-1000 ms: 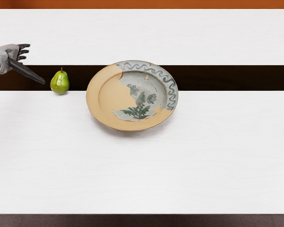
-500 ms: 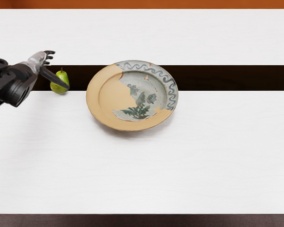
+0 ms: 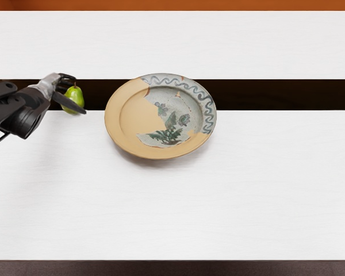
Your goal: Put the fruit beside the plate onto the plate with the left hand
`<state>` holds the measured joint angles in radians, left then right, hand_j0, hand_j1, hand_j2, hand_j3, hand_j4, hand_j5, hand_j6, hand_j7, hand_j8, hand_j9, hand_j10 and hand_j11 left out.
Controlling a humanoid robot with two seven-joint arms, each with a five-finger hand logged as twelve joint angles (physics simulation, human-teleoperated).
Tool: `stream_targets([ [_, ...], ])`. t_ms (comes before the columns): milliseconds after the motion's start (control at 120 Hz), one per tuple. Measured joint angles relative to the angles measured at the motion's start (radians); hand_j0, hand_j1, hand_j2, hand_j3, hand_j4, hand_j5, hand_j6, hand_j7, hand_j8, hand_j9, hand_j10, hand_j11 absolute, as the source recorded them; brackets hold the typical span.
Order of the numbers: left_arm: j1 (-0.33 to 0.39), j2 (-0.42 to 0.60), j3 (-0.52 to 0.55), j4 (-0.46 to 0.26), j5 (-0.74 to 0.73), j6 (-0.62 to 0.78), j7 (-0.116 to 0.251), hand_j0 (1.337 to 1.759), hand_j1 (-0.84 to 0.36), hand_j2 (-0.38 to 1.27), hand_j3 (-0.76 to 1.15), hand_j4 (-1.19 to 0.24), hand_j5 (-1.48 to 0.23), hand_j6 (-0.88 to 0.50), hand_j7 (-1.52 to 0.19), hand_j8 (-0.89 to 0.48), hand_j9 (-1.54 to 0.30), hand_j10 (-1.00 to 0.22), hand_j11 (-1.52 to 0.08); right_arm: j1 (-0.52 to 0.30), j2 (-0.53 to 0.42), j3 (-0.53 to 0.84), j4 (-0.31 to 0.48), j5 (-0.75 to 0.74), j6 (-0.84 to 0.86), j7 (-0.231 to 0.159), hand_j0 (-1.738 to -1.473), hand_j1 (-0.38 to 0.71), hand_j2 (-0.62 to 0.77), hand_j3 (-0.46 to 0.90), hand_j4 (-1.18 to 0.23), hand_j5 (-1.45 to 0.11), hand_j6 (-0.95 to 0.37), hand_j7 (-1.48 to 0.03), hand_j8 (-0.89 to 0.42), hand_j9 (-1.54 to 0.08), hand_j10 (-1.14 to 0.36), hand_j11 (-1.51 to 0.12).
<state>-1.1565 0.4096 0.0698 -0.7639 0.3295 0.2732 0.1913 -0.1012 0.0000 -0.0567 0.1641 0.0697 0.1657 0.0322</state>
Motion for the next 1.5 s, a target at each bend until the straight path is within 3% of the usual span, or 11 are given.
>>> stream_targets([
  [258,0.015,-0.017,0.006,0.014,0.000,0.054,-0.001,1.658,0.01,0.06,0.00,-0.28,-0.36,-0.28,-0.36,-0.28,-0.36,-0.28,-0.36,0.000,0.000,0.000,0.000,0.000,0.000,0.000,-1.658,-0.34,0.00,0.00,-0.01,-0.01,-0.01,-0.01,-0.01,-0.01,-0.01,-0.01],
  [867,0.017,-0.046,0.037,0.027,0.007,0.064,0.003,1.658,-0.20,0.10,0.00,-0.48,-0.58,-0.45,-0.59,-0.40,-0.60,-0.46,-0.60,0.000,0.000,0.000,0.000,0.000,0.000,0.000,-1.658,-0.34,0.00,0.00,-0.01,-0.01,-0.01,-0.01,-0.01,-0.01,-0.01,-0.01],
  [908,0.018,-0.046,0.038,0.027,0.009,0.063,0.003,1.657,-0.20,0.10,0.00,-0.49,-0.60,-0.43,-0.61,-0.41,-0.62,-0.46,-0.63,0.000,0.000,0.000,0.000,0.000,0.000,0.000,-1.658,-0.34,0.00,0.00,-0.01,-0.01,-0.01,-0.01,-0.01,-0.01,-0.01,-0.01],
  [950,0.029,-0.046,0.036,0.027,0.018,0.063,0.002,1.655,-0.19,-0.01,0.00,-0.44,-0.61,-0.40,-0.63,-0.37,-0.66,-0.46,-0.66,0.000,0.000,0.000,0.000,0.000,0.000,0.000,-1.658,-0.34,0.00,0.00,-0.01,-0.01,-0.01,-0.01,-0.01,-0.01,-0.01,-0.01],
  [1083,0.031,-0.046,0.039,0.027,0.014,0.059,0.003,1.654,-0.21,0.09,0.00,-0.46,-0.66,-0.39,-0.69,-0.35,-0.72,-0.50,-0.67,0.000,0.000,0.000,0.000,0.000,0.000,0.000,-1.658,-0.34,0.00,0.00,-0.01,-0.01,-0.01,-0.01,-0.01,-0.01,-0.01,-0.01],
  [1200,0.030,-0.048,0.039,0.027,0.010,0.057,0.004,1.654,-0.20,0.10,0.00,-0.48,-0.68,-0.39,-0.72,-0.35,-0.74,-0.43,-0.77,0.000,0.000,0.000,0.000,0.000,0.000,0.000,-1.658,-0.34,0.00,0.00,-0.01,-0.01,-0.01,-0.01,-0.01,-0.01,-0.01,-0.01],
  [1217,0.029,-0.051,0.040,0.027,0.010,0.057,0.006,1.653,-0.20,0.08,0.00,-0.48,-0.68,-0.39,-0.72,-0.34,-0.74,-0.36,-0.85,0.000,0.000,0.000,0.000,0.000,0.000,0.000,-1.658,-0.34,0.00,0.00,-0.01,-0.01,-0.01,-0.01,-0.01,-0.01,-0.01,-0.01],
  [1233,0.027,-0.061,0.040,0.027,0.010,0.059,0.008,1.653,-0.20,0.05,0.00,-0.48,-0.68,-0.39,-0.71,-0.34,-0.74,-0.20,-1.11,0.000,0.000,0.000,0.000,0.000,0.000,0.000,-1.658,-0.34,0.00,0.00,-0.01,-0.01,-0.01,-0.01,-0.01,-0.01,-0.01,-0.01],
  [1383,0.015,-0.069,0.040,0.022,-0.003,0.053,0.008,1.653,-0.21,0.12,0.00,-0.48,-0.73,-0.39,-0.76,-0.34,-0.78,-0.41,-0.95,0.000,0.000,0.000,0.000,0.000,0.000,0.000,-1.658,-0.34,0.00,0.00,-0.01,-0.01,-0.01,-0.01,-0.01,-0.01,-0.01,-0.01],
  [1500,0.000,-0.060,0.039,0.008,-0.010,0.051,0.008,1.653,-0.22,0.14,0.00,-0.45,-0.77,-0.37,-0.79,-0.32,-0.79,-0.43,-0.89,0.000,0.000,0.000,0.000,0.000,0.000,0.000,-1.658,-0.34,0.00,0.00,-0.01,-0.01,-0.01,-0.01,-0.01,-0.01,-0.01,-0.01],
])
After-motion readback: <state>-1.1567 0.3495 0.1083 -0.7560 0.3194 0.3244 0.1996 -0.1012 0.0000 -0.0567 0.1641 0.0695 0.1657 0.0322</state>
